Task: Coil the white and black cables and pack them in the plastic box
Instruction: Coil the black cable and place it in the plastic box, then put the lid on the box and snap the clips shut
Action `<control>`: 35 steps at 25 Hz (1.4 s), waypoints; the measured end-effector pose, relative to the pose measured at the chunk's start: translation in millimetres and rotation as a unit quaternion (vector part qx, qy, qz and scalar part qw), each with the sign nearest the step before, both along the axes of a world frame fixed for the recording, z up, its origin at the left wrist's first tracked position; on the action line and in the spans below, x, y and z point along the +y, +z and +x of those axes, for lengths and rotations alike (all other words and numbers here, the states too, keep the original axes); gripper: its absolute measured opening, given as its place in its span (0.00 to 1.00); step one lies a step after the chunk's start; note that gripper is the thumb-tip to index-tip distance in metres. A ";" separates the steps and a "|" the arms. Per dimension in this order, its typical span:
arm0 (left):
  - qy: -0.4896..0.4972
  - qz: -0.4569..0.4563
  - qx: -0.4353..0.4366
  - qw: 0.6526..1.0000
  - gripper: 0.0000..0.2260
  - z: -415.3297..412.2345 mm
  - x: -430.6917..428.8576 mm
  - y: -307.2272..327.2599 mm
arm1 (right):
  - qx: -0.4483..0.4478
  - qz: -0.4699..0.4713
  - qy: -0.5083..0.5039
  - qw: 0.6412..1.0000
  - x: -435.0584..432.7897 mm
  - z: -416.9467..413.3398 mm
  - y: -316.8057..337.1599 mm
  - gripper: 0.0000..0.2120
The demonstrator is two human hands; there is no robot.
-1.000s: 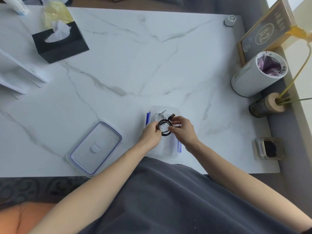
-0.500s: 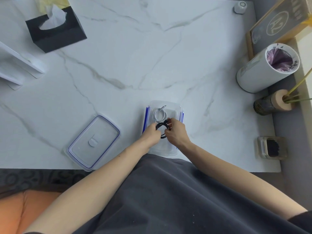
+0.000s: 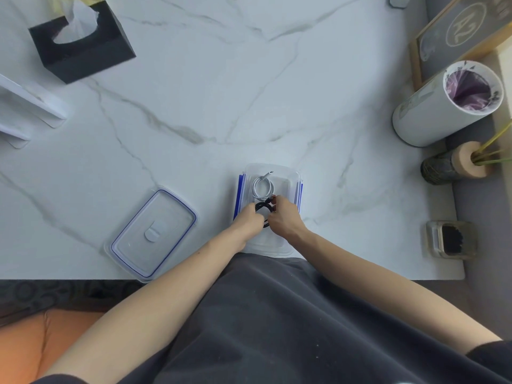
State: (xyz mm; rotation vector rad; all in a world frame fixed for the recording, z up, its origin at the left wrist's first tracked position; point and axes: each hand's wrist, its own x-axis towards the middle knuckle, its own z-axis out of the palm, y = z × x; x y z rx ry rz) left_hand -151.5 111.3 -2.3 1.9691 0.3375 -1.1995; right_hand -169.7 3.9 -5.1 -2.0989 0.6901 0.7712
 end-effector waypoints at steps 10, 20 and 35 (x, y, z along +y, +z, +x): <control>0.003 -0.011 -0.005 1.000 0.19 1.2 0.2 -3.7 | 0.030 0.029 -0.012 0.999 -0.6 1.7 4.4 0.20; 0.059 -0.067 -0.037 0.995 0.12 -2.2 7.0 7.9 | -0.030 0.046 -0.066 0.996 -16.0 -3.0 22.1 0.21; 0.392 -0.035 -0.180 0.902 0.14 -11.2 166.3 21.9 | -0.163 0.054 0.216 0.961 96.1 40.9 46.2 0.20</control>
